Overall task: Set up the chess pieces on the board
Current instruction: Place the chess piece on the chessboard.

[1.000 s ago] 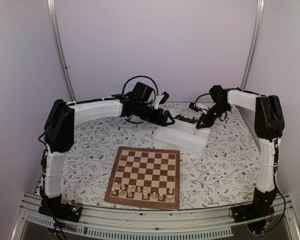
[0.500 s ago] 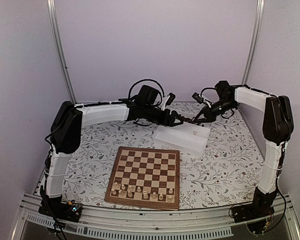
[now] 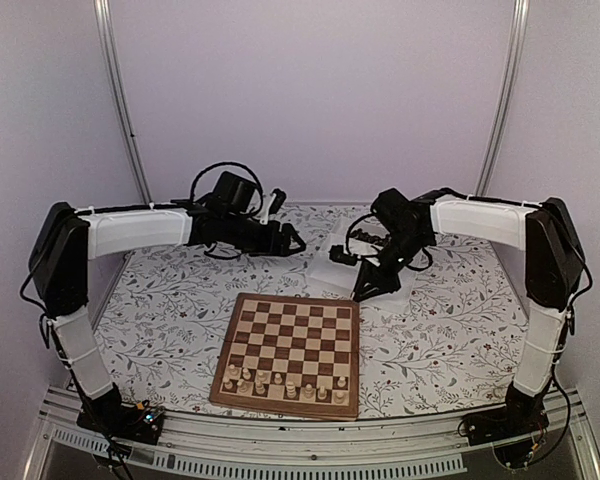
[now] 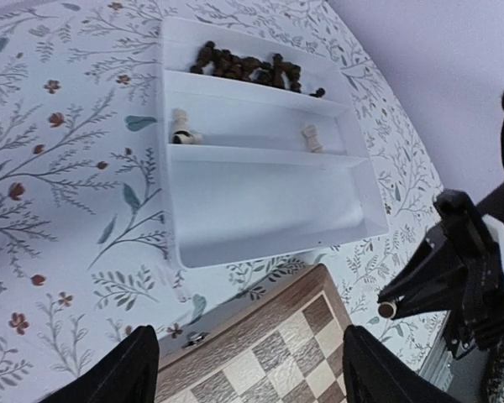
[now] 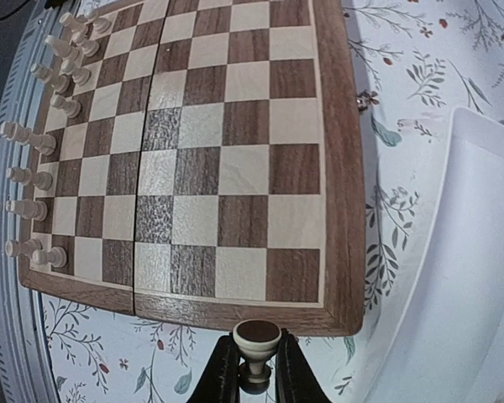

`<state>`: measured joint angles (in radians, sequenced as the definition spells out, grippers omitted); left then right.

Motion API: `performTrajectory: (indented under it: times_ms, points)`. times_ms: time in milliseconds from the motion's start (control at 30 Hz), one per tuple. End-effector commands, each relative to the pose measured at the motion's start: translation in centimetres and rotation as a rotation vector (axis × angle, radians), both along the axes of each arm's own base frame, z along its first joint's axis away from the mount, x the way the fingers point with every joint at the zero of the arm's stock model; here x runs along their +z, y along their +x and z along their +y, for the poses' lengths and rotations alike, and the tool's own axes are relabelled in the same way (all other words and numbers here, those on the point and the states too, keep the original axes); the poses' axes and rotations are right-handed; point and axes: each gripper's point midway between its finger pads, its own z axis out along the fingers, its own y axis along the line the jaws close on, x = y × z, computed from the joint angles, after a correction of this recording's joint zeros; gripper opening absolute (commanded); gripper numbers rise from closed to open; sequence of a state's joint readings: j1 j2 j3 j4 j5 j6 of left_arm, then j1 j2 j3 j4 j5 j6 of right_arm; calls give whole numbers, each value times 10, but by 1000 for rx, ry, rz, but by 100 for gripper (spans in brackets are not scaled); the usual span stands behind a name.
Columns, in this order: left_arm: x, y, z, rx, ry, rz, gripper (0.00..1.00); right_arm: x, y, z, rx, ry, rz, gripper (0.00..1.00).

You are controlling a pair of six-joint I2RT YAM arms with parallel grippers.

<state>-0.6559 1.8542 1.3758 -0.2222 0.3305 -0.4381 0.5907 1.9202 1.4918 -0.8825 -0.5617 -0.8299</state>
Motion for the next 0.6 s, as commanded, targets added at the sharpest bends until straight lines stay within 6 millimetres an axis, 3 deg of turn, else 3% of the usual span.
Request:
performTrajectory:
  times_ms: [0,167,333,433,567]
  points:
    - [1,-2,39,69,81,-49,77,-12,-17,23,72,-69,-37,4]
    - [-10,-16,55,62,132,-46,77,-41,-42,47,157,-133,-26,4]
    - [-21,-34,64,15,159,-34,77,-60,-62,58,205,-171,-11,5]
    - [-25,-46,67,-27,164,-49,77,-66,-64,58,204,-176,-3,11]
    - [-22,-67,63,-123,124,-111,75,-64,-66,57,199,-162,-6,26]
